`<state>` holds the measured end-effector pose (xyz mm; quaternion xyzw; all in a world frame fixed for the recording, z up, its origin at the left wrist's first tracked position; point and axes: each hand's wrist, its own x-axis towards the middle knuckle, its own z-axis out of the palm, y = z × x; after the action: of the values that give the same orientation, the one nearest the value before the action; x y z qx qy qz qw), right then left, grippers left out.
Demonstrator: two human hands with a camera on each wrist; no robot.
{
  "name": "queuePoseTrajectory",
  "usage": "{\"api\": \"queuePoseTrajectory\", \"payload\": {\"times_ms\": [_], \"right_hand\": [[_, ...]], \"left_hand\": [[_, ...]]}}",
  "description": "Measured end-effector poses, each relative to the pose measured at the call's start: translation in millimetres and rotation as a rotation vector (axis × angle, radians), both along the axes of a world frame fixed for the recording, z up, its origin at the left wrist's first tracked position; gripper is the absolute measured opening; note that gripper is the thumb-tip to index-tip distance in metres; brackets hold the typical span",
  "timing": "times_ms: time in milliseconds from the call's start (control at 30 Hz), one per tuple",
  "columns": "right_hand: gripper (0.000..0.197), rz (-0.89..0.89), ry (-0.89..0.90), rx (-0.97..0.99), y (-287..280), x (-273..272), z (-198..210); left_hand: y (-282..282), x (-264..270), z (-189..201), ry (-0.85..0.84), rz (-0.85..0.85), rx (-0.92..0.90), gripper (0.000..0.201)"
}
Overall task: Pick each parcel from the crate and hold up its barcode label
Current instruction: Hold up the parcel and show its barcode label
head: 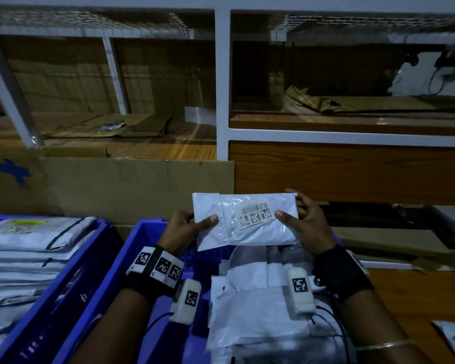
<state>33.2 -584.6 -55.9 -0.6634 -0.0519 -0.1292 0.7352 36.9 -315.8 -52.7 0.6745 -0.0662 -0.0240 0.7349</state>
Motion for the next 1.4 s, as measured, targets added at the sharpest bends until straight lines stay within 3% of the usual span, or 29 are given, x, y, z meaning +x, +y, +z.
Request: {"api": "queuePoseTrajectory", "payload": {"times_ms": [200, 400, 567, 700, 800, 1000, 1200, 1300, 1400], "right_hand": [[0.054, 0.047, 0.027, 0.009, 1, -1, -1], [0.051, 0.057, 0.037, 0.021, 2, 4, -7], [0.04, 0.113, 0.054, 0.009, 8, 5, -9], [0.032, 0.164, 0.077, 0.018, 16, 5, -9], [0.018, 0.169, 0.076, -0.03, 23, 5, -9], [0.02, 0.293, 0.081, -0.226, 39, -2, 5], [0.015, 0.529, 0.081, -0.681, 79, 11, 48], [0.023, 0.613, 0.083, -0.875, 114, 17, 58], [0.028, 0.703, 0.134, -0.951, 147, 18, 56]], "left_hand": [[0, -2, 1, -0.016, -0.002, -0.032, 0.005], [1, -1, 5, -0.035, 0.049, 0.011, 0.014], [14, 1, 7, 0.064, 0.065, 0.077, 0.025], [35, 6, 15, 0.058, 0.03, 0.236, 0.063], [46, -6, 33, 0.039, 0.021, 0.342, 0.057], [67, -25, 50, 0.057, 0.082, 0.378, 0.043], [89, -42, 62, 0.073, 0.124, 0.47, 0.052], [100, -43, 61, 0.12, 0.112, 0.51, 0.046], [107, -45, 59, 0.147, 0.112, 0.625, 0.034]]}}
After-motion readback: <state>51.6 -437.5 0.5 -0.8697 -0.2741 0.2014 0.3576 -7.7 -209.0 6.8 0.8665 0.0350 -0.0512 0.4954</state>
